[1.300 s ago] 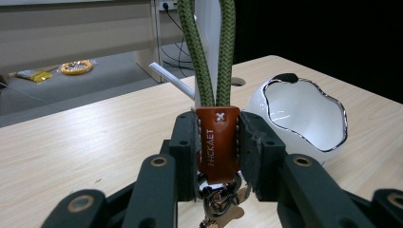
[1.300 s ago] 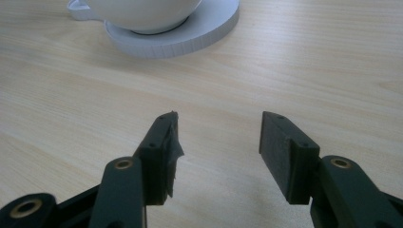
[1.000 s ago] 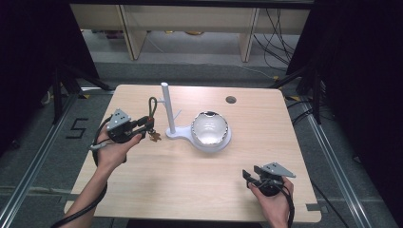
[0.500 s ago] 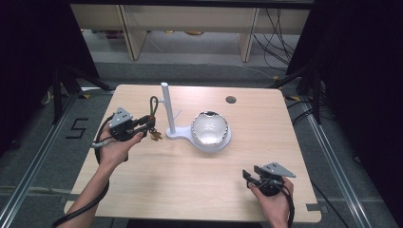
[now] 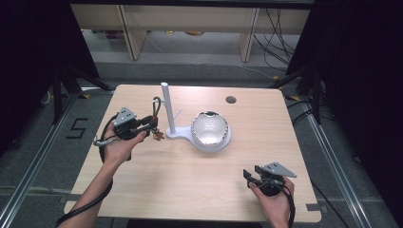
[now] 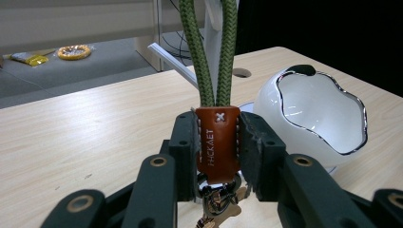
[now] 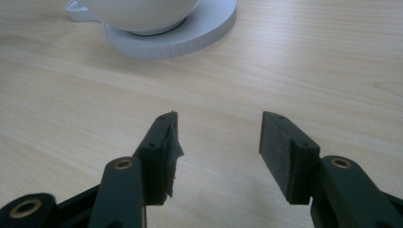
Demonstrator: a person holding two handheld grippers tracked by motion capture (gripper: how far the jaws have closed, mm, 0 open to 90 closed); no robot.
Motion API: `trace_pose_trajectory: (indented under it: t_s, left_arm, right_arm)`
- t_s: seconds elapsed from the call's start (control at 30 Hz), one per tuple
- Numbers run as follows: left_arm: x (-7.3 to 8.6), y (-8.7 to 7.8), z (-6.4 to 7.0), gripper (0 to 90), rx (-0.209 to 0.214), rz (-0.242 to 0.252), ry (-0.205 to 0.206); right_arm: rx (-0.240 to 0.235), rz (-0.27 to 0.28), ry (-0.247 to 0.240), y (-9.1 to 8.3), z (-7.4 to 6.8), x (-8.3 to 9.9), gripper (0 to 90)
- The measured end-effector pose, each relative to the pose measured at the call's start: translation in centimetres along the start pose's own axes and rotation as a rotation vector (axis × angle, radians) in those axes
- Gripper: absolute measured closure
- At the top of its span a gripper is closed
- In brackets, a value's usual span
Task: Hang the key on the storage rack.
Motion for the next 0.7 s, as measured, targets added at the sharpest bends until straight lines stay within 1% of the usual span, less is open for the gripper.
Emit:
trace_pose_trajectory:
  t_s: [0.07, 0.1, 0.3, 0.43, 0.5, 0.63, 0.67, 0.7]
  left_arm:
    - [0.1, 0.1, 0.0, 67.2, 0.0, -0.003, 0.001]
    - [0.1, 0.2, 0.1, 67.2, 0.001, -0.004, -0.003]
    - [0.3, 0.7, 0.1, 67.1, 0.001, -0.008, -0.007]
    - [0.4, 1.0, 0.2, 67.0, -0.001, -0.012, -0.01]
    - [0.4, 1.2, 0.3, 66.9, 0.002, -0.012, -0.011]
    - [0.5, 1.5, 0.5, 66.8, -0.004, -0.017, -0.013]
    - [0.6, 1.5, 0.5, 66.8, -0.005, -0.017, -0.015]
    - [0.6, 1.6, 0.5, 66.8, -0.002, -0.017, -0.013]
  right_arm:
    - [0.002, -0.001, -0.004, 0.0, 0.0, 0.0, 48.7]
    - [-0.004, 0.014, -0.004, 0.1, 0.0, -0.1, 48.7]
    - [-0.007, 0.015, -0.003, 0.2, 0.0, -0.1, 48.6]
    - [-0.007, 0.012, -0.002, 0.2, 0.0, 0.0, 48.6]
    - [0.005, -0.002, -0.004, 0.0, 0.1, 0.0, 48.5]
    - [0.013, -0.006, -0.008, -0.1, 0.2, 0.0, 48.4]
    - [0.016, -0.024, 0.045, -0.2, -0.2, 0.2, 48.5]
    - [0.015, -0.015, 0.026, -0.2, -0.1, 0.1, 48.5]
Point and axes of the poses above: each handheld gripper's, and its own axes: y roughly forward along the jaws, x roughly out of its underside, z roughly to its right, the point moved 9 cm from there along y, roughly forward along the jaws, and after that the axes turned 1 degree about z, right-handed, at the moved point
